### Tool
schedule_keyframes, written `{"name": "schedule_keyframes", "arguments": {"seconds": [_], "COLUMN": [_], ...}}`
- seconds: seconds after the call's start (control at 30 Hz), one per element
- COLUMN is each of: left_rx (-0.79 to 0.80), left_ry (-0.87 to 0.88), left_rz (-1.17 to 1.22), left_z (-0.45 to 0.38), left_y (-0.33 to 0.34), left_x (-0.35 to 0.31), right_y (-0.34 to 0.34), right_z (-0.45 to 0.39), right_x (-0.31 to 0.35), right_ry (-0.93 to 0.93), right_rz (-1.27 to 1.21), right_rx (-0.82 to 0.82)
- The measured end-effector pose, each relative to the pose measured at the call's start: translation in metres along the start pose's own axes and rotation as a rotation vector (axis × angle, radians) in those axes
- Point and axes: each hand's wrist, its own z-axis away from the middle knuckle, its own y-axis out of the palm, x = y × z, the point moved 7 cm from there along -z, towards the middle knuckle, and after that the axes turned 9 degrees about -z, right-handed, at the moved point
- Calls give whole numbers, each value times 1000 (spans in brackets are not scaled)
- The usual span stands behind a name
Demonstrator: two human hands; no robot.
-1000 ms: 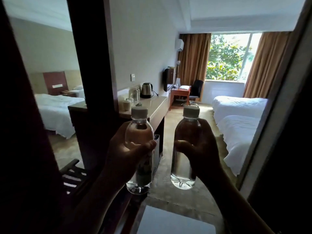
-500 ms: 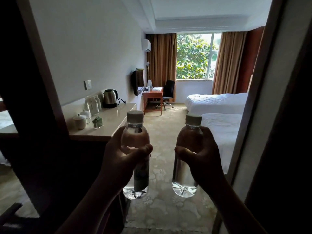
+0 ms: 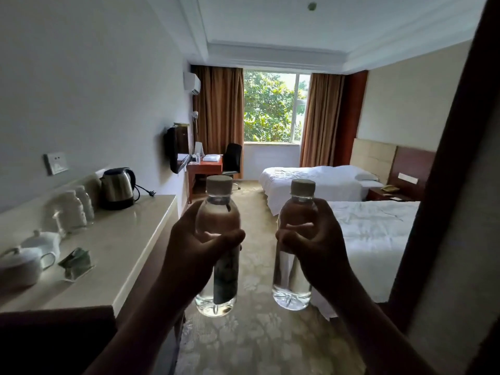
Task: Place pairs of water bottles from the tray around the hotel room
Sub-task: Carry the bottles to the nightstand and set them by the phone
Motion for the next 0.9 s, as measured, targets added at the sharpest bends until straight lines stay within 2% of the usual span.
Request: {"name": "schedule_keyframes", "arguments": {"seconds": [0.2,0.53,0.9], "left_rx": [51,7,-3], "left_ry": [1,12,-13], "left_rz": [1,-21,-84], "left_z": [-93,-282,-480], "left_y": [29,93,108], "left_x": [70,183,316], "right_y": [0,-10,23], "right_z": [-86,-275,-473], "right_x": [-74,-212,-360], "right_ry": [-1,-49,-26], "right_rz": [-7,-32,-4], "right_rx": [-54,12,35]}}
